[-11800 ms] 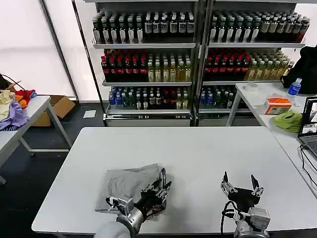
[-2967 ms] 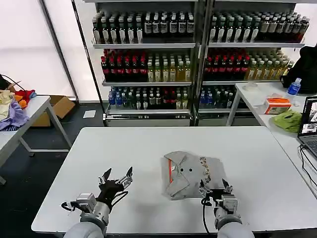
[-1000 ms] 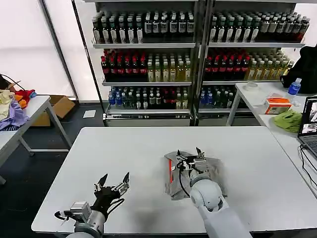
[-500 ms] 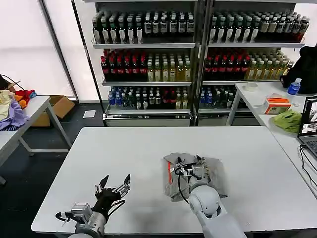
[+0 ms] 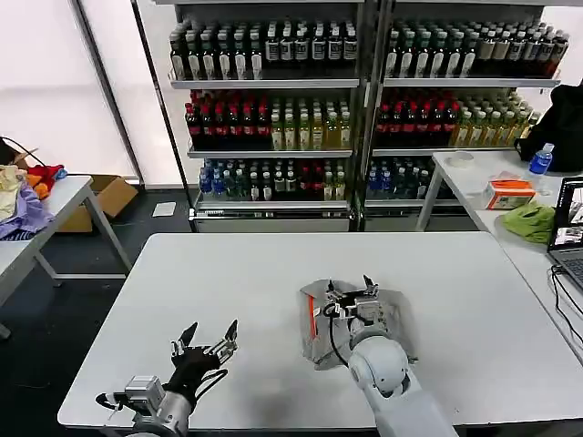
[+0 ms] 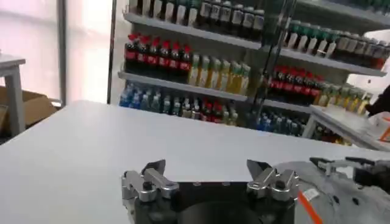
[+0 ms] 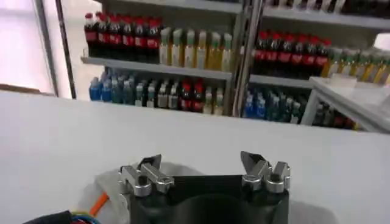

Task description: Fold and organize the clothes.

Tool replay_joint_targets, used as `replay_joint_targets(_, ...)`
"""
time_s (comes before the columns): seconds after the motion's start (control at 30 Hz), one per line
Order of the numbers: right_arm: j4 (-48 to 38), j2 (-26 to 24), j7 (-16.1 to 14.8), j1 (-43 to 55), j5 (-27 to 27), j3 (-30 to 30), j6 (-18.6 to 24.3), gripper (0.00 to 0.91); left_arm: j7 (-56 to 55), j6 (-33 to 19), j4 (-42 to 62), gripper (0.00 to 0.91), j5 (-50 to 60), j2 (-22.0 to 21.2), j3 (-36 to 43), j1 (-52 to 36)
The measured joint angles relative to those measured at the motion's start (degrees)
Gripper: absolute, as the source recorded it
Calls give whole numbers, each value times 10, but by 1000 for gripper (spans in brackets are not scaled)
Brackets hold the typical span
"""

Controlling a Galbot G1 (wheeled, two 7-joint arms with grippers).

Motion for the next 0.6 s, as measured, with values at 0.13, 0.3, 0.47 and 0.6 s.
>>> replay_joint_targets(0.13, 38, -13, 3, -15, -7, 3, -4, 907, 0, 0, -5, 907, 0, -3, 3, 1)
replay_joint_targets(0.3, 60, -24, 10, -36, -7, 11, -9, 907, 0, -1, -8, 907, 1, -7, 7, 3)
replay_joint_targets(0.47, 63, -25, 15, -45, -4, 13, -15, 907, 0, -3, -11, 907, 3, -10, 14, 8)
replay_joint_targets(0.6, 56, -24, 17, -51, -6, 10, -17, 907, 1, -4, -17, 907, 3, -8, 13, 13)
